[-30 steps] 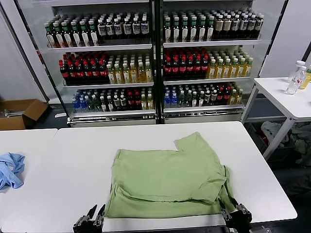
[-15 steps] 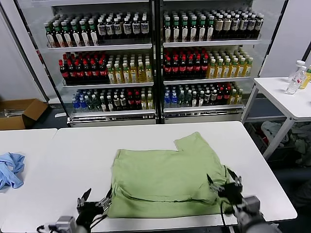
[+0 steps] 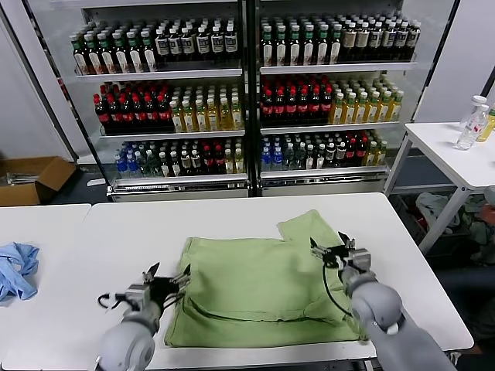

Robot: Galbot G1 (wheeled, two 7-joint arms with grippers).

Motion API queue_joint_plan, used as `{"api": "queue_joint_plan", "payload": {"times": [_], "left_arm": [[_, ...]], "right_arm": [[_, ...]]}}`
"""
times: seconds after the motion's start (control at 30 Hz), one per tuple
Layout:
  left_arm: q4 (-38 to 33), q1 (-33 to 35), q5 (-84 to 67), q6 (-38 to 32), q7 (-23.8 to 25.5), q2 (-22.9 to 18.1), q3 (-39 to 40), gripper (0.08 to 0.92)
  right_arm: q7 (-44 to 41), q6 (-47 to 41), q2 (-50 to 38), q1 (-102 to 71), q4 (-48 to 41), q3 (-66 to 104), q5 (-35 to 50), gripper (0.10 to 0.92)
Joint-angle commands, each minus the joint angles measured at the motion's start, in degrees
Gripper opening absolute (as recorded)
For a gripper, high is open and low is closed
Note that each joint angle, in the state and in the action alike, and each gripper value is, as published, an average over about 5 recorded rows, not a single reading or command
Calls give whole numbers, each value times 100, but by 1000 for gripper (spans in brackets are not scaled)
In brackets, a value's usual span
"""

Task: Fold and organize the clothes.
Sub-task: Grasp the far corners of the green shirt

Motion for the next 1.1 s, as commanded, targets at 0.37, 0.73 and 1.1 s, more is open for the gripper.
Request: {"api": "queue_joint_plan", "payload": {"times": [0.37, 0.73, 1.1], "left_arm": [[1309, -1244, -162, 192, -40, -132, 758, 823], [1283, -986, -308, 191, 1, -78, 745, 663], [949, -805, -817, -20, 42, -56, 500, 333]], "right_arm": [[-90, -105, 700, 1903, -3029, -654, 27, 823], [-281, -257, 687, 1646, -2933, -848, 374, 638], [-429, -172, 543, 1289, -2234, -777, 563, 335]]}}
